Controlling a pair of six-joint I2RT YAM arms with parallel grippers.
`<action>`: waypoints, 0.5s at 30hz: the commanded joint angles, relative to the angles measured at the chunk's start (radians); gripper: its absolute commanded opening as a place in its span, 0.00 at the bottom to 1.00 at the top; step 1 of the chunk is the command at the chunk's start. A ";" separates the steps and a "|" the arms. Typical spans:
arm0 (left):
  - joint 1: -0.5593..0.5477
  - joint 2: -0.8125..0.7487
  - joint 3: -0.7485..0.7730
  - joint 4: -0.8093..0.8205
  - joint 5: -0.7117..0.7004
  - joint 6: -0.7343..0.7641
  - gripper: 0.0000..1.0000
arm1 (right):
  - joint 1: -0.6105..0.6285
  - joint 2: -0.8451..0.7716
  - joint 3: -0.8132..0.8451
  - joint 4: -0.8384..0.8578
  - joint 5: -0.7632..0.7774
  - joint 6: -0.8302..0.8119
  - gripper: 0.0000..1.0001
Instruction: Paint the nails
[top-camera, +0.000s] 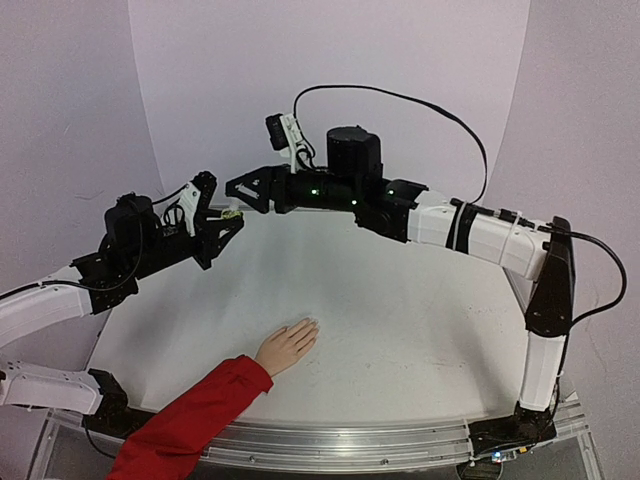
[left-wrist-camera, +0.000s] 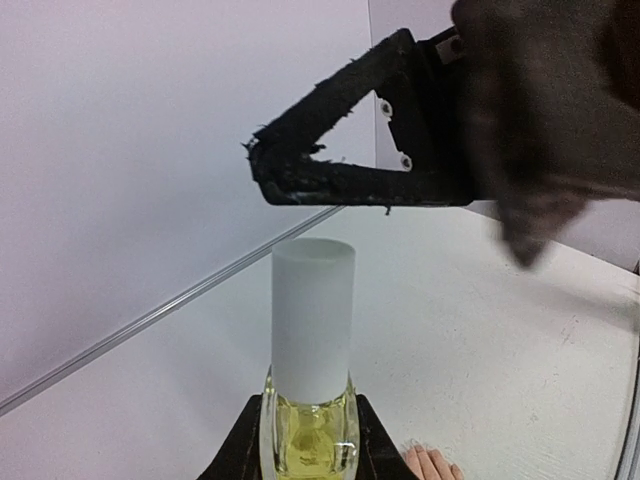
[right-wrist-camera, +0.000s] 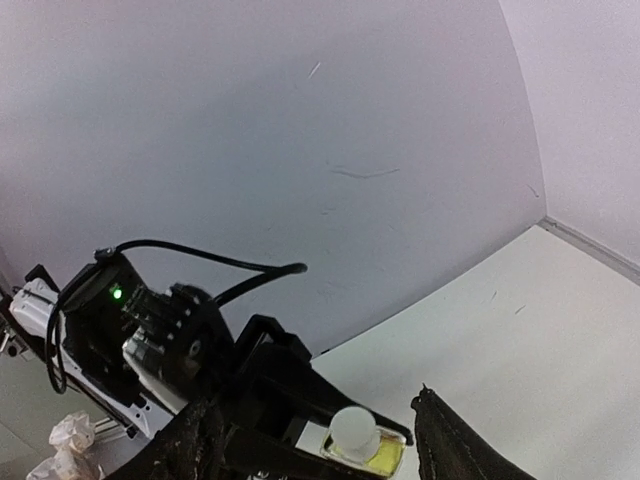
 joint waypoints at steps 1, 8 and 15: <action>0.003 -0.006 0.013 0.036 -0.026 0.013 0.00 | 0.003 0.065 0.105 0.028 0.093 0.018 0.60; 0.003 -0.004 0.017 0.036 -0.037 -0.004 0.00 | 0.024 0.121 0.182 0.000 0.096 0.000 0.46; 0.003 0.008 0.039 0.035 -0.043 -0.050 0.00 | 0.031 0.127 0.175 -0.010 0.075 -0.019 0.38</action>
